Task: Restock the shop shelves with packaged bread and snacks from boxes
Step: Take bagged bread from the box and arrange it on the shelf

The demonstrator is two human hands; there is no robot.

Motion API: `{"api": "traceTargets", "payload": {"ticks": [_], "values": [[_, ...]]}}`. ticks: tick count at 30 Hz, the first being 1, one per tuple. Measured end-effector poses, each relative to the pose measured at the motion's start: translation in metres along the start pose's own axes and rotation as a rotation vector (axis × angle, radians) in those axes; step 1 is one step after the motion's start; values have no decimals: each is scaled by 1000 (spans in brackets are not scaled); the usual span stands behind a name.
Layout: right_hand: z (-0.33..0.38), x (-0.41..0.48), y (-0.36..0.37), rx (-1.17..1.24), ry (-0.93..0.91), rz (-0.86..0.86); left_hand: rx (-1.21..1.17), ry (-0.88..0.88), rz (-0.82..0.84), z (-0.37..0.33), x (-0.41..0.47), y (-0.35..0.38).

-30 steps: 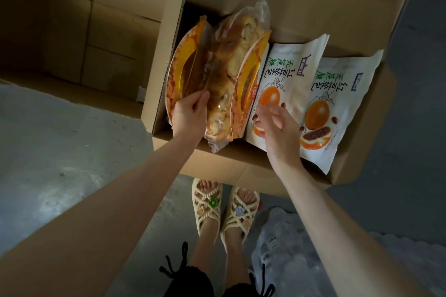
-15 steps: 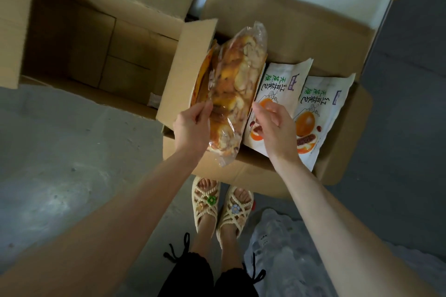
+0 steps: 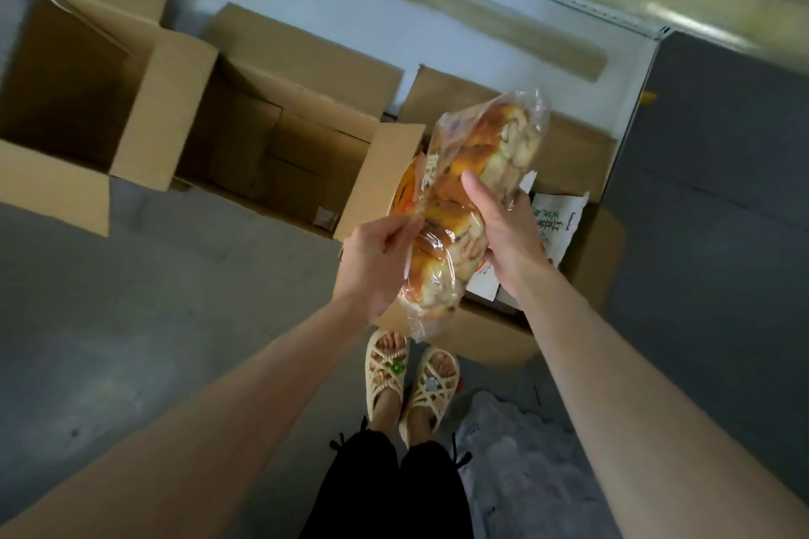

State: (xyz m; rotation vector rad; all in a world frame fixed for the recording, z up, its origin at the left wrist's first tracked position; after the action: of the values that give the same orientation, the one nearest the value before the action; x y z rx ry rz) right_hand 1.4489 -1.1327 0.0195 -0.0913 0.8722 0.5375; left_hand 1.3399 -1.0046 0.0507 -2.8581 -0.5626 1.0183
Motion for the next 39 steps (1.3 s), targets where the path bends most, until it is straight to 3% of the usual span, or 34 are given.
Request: {"api": "traceTargets", "payload": {"ticks": [14, 20, 24, 28, 39], "values": [[84, -84, 42, 14, -182, 62, -73, -35, 42, -74, -64, -53], [125, -123, 52, -106, -210, 92, 26, 11, -54, -121, -64, -79], [156, -159, 68, -121, -162, 183, -63, 18, 47, -153, -75, -85], [215, -194, 69, -118, -314, 186, -134, 28, 179, -203, -101, -89], [368, -301, 94, -219, -579, 247, -201, 335, 41, -365, -172, -126]]}}
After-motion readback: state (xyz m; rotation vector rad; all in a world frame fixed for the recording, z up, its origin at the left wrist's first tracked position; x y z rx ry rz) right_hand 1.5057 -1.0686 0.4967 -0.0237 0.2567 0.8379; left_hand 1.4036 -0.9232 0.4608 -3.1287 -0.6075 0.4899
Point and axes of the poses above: each hand's wrist, its own x-axis towards the middle knuckle, its own y-axis out of the palm, z = x × y, the point moved 7 cm from there along x, towards the middle knuckle, and after that the axes turned 12 degrees about z, right-handed, at the moved point
